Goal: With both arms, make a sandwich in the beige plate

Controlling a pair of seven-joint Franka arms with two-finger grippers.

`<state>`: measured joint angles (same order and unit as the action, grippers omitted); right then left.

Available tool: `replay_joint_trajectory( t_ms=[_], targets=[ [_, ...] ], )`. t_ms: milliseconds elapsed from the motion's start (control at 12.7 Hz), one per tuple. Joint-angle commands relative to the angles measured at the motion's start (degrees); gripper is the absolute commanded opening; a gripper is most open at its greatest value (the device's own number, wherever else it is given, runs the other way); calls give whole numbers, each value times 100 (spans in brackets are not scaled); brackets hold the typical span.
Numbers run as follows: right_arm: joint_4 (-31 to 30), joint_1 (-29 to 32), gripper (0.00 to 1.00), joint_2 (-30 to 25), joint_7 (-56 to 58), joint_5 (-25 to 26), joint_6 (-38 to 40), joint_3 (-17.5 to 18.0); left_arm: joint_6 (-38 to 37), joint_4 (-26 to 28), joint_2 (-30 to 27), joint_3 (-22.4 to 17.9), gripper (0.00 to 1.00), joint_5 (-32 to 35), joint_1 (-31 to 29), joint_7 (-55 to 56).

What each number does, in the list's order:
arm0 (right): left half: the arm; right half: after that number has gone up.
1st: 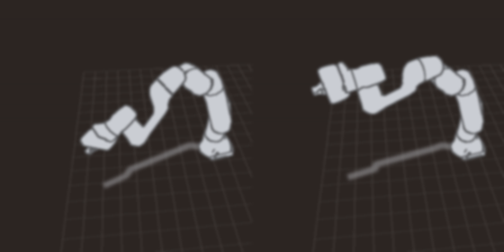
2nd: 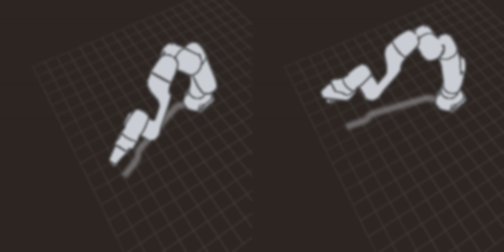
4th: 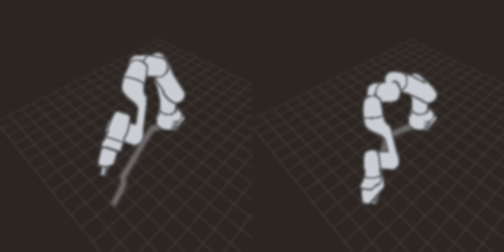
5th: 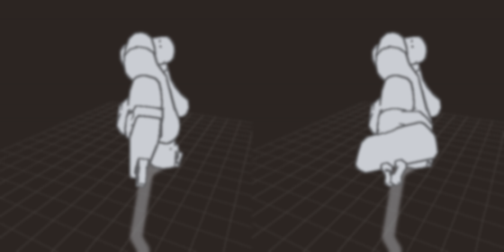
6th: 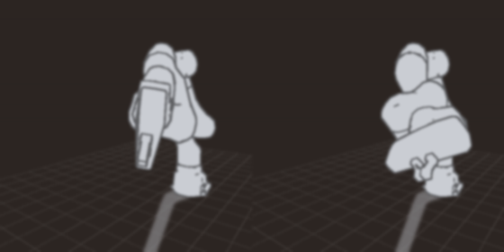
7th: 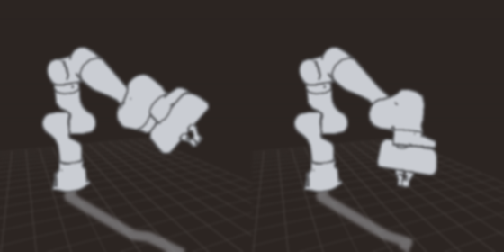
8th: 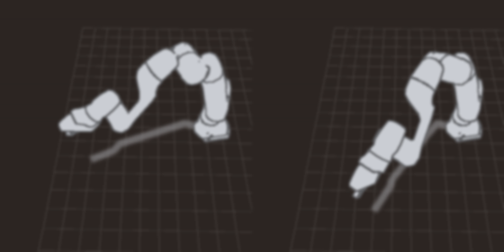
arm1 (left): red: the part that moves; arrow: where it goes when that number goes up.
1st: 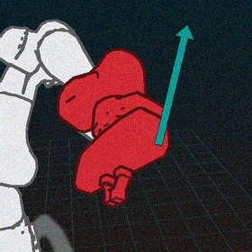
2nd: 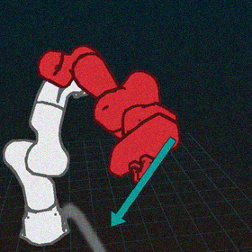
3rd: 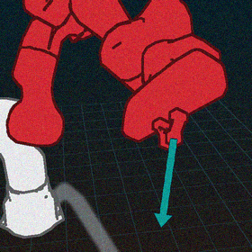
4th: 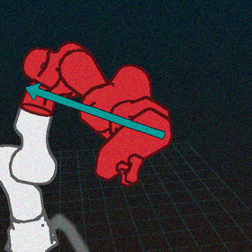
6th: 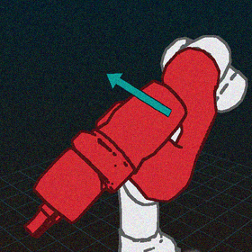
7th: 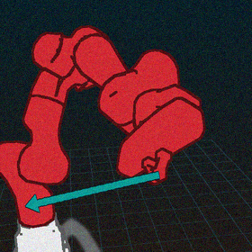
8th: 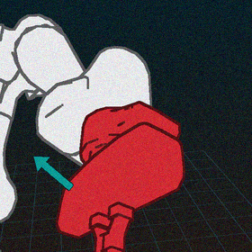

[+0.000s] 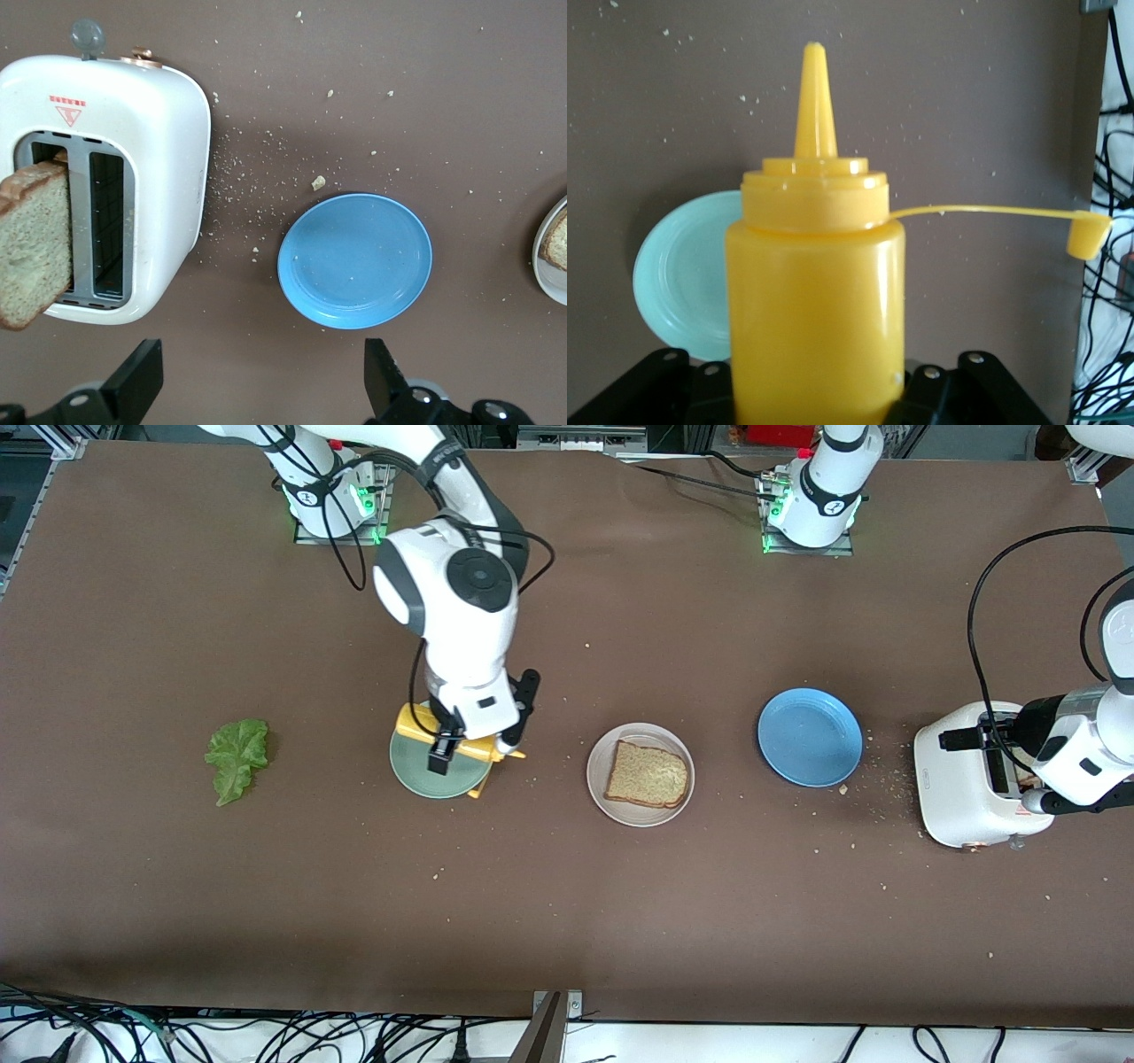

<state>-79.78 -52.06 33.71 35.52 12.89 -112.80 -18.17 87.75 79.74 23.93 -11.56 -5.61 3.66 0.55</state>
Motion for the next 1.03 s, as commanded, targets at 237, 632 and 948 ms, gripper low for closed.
replay_joint_trajectory(
  t_ms=[237, 632, 948],
  targets=[
    [1166, -146, 0, 1127, -98, 749, 399, 217, -48, 51, -64, 31, 100, 191, 21, 77],
    [1605, -445, 0, 1848, -194, 1075, 399, 173, -48, 51, -64, 31, 100, 191, 21, 95],
    [1676, -647, 0, 2174, -975, 1338, 294, 173, -48, 51, -64, 31, 100, 191, 21, 95]
  ],
)
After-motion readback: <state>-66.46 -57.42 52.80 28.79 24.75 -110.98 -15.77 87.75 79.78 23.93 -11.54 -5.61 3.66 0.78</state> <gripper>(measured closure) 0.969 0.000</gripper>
